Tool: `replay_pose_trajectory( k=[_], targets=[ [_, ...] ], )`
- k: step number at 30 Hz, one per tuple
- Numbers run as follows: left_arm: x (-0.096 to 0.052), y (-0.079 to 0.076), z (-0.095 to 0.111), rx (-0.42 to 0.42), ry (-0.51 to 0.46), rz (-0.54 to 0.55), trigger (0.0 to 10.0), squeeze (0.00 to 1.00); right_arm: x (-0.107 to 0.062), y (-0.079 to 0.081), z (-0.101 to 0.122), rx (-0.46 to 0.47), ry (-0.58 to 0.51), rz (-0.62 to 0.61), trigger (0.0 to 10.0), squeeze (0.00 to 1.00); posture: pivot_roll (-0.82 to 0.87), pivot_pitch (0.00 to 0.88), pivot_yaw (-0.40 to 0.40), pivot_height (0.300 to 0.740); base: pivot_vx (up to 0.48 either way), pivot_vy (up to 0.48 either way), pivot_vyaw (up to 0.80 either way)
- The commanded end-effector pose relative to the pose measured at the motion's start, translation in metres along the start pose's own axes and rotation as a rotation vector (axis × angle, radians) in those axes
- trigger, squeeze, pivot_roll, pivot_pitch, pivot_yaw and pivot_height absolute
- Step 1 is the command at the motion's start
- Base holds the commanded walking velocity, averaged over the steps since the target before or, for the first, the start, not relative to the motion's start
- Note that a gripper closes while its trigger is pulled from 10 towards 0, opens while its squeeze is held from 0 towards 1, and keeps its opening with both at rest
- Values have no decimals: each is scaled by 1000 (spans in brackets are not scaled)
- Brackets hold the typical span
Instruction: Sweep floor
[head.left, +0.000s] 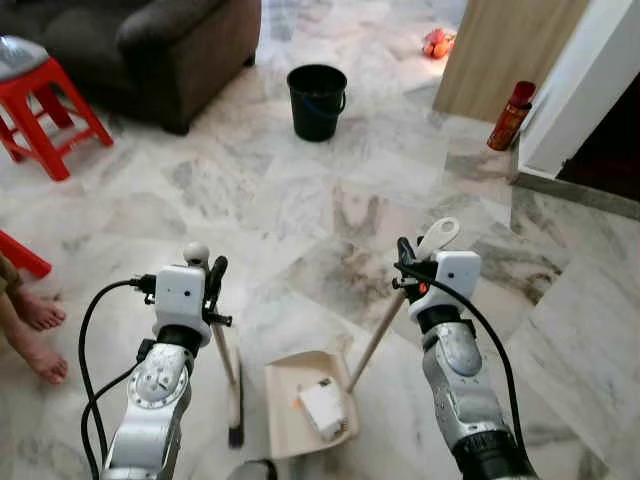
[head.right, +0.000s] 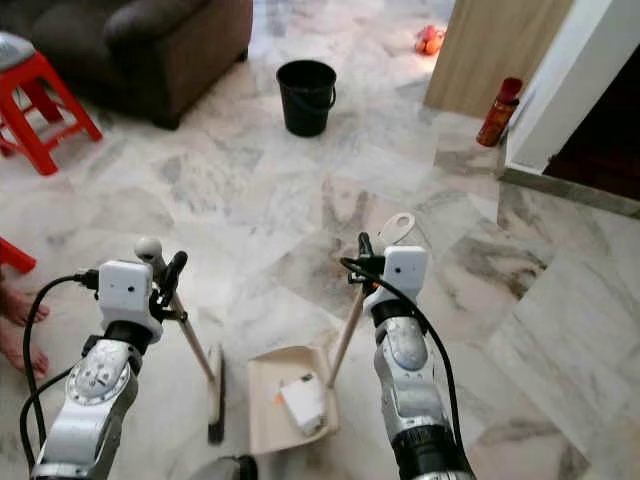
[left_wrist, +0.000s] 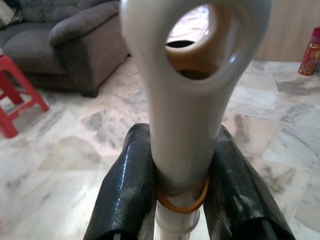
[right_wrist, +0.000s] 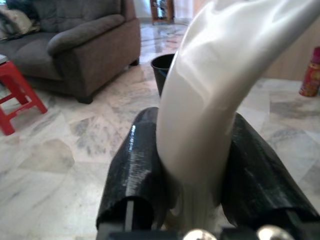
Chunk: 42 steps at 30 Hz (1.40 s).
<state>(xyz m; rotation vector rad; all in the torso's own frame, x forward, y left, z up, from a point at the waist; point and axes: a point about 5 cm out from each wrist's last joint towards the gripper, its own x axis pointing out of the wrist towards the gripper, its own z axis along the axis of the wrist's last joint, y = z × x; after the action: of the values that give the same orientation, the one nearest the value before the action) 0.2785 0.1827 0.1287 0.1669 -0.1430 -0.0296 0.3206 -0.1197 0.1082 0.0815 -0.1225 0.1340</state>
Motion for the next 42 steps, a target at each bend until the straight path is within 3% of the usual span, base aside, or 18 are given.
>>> replay_pose_trajectory(
  k=[1,42],
  targets=[
    [1,-2,8,8,-33,-3,10000,0,1,-2,8,30,-36,-6,10000,0,144,187,-22,740,304,0,0],
    [3,-2,7,9,-26,-7,10000,0,1,2,8,25,-33,19,10000,0,136,173,-13,740,310,0,90]
  ],
)
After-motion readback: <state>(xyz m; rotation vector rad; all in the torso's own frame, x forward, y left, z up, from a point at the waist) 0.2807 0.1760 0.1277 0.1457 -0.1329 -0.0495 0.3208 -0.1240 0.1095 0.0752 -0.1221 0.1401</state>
